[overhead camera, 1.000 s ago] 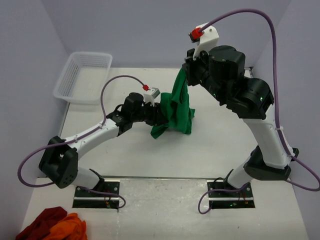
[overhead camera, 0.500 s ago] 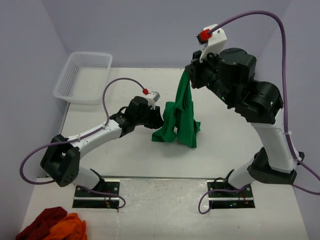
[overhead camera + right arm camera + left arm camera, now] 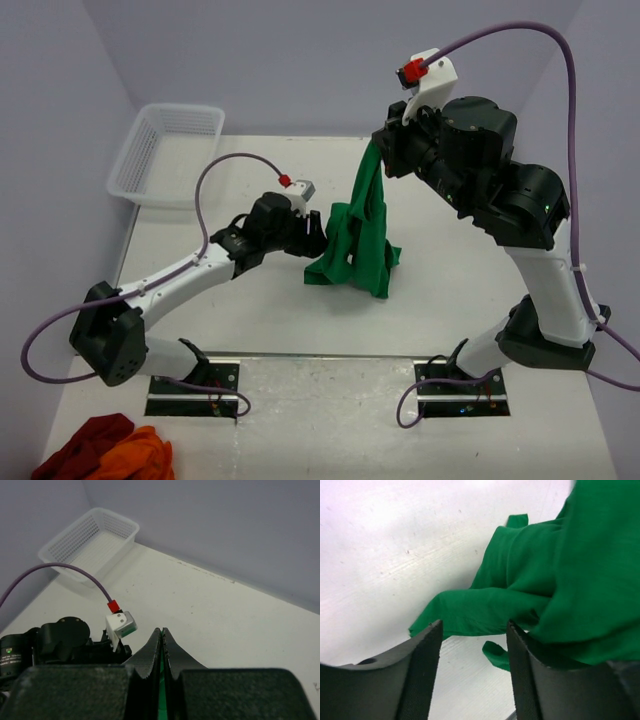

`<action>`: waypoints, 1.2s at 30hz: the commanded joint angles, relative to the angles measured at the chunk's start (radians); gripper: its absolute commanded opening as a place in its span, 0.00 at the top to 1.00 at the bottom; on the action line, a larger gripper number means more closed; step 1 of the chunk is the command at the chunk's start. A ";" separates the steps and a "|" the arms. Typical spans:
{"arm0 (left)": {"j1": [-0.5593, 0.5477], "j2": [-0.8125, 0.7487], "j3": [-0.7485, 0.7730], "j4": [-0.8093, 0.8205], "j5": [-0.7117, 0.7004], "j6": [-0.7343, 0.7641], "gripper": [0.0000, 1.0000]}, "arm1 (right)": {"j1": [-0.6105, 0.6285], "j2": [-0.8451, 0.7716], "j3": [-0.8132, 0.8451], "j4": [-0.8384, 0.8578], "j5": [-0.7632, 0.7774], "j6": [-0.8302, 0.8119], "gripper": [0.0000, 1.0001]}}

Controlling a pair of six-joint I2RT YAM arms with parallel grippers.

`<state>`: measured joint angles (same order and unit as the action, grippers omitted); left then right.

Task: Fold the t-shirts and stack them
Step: Flatten out the tshirt

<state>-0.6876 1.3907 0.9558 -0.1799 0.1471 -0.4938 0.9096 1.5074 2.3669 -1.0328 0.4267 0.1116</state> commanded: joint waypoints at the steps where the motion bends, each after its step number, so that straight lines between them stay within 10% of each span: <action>1: -0.003 -0.105 0.012 -0.035 -0.089 0.006 0.40 | 0.000 -0.013 0.006 0.040 -0.008 -0.004 1.00; 7: -0.003 -0.110 0.020 -0.024 -0.067 0.024 0.29 | 0.000 -0.006 0.014 0.036 -0.008 -0.001 1.00; 36: -0.067 -0.168 -0.009 -0.035 -0.107 0.014 0.33 | 0.000 0.011 0.023 0.025 -0.003 -0.001 1.00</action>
<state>-0.7456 1.2221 0.9352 -0.2264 0.0509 -0.4862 0.9096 1.5204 2.3669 -1.0405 0.4267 0.1120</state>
